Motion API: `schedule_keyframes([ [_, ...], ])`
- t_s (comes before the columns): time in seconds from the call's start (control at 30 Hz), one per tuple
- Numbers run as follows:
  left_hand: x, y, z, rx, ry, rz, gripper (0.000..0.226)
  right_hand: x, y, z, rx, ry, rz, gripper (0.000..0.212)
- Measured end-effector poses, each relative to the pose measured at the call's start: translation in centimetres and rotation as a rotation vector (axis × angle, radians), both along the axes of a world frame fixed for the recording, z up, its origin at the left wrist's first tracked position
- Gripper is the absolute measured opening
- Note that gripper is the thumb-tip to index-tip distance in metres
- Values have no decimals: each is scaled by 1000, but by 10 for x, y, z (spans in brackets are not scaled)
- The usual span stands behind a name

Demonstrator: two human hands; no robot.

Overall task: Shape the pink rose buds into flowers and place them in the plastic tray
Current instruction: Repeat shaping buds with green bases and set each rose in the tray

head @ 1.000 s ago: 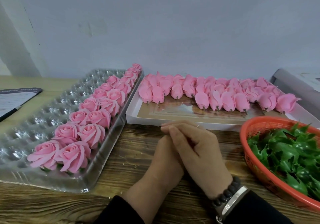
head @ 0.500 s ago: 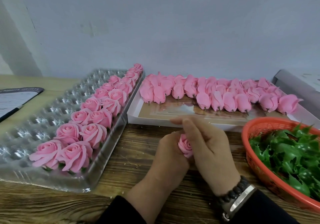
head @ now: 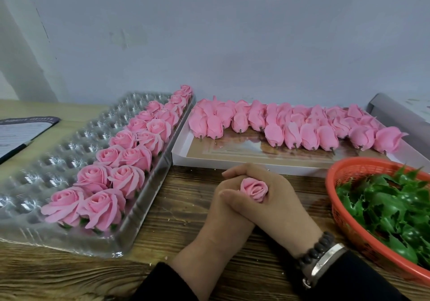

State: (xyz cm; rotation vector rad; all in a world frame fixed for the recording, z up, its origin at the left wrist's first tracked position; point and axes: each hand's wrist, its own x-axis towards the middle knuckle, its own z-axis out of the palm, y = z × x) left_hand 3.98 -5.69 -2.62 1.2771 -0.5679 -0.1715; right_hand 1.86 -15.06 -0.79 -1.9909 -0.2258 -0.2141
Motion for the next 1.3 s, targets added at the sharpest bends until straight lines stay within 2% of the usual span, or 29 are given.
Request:
schedule_keyframes([
  [0.2,-2,1,2,67,-140,51,17,4,-16,-1,49,133,156,66],
  [0.27,-1,2,2,74,-120,46,4,2,-17,-1,58,104,159,70],
  [0.3,0,2,1,102,-110,67,9,1,-17,-1,61,75,142,70],
  [0.33,0,4,1,141,-118,90,17,0,-15,0,70,37,117,68],
  [0.4,0,2,3,219,-96,105,7,-3,-9,3,80,-63,48,54],
  [0.43,-2,2,3,280,-125,135,10,-3,-5,3,62,-117,9,47],
  [0.5,-3,-2,1,239,-127,129,25,-4,3,3,-25,-196,-62,38],
  [0.53,-6,-3,5,181,-70,153,29,-3,6,3,-79,-218,-83,35],
  [0.6,-7,-7,8,192,28,142,38,0,5,3,-160,-206,-71,30],
  [0.63,-3,-4,4,308,-83,138,33,1,1,4,-192,-183,-37,30],
  [0.67,-3,-3,4,241,-5,106,26,2,-2,5,-220,-155,9,31],
  [0.7,-2,-1,1,275,87,132,31,2,-6,7,-241,-121,55,32],
  [0.73,-4,-1,5,425,31,143,32,1,-8,8,-252,-78,92,31],
  [0.77,0,5,1,473,-100,107,26,-1,-10,10,-253,-31,122,29],
  [0.8,-3,8,6,602,-201,25,19,-3,-10,11,-240,14,150,26],
  [0.87,-7,11,14,745,-256,-73,19,-5,-11,11,-218,45,178,24],
  [0.93,-8,7,17,731,-273,-73,16,-5,-13,11,-218,3,152,31],
  [1.0,-8,5,19,569,-250,-32,27,-5,-14,9,-194,-75,96,41],
  [1.03,-6,5,18,485,-213,-11,29,-5,-13,8,-120,-114,71,43],
  [1.1,-3,6,14,396,-155,48,20,-4,-9,6,92,-172,25,37],
  [1.17,0,6,10,357,-146,96,17,-2,-6,4,188,-226,-37,36],
  [1.3,-1,2,6,371,-180,130,25,-4,2,1,51,-213,-69,33],
])
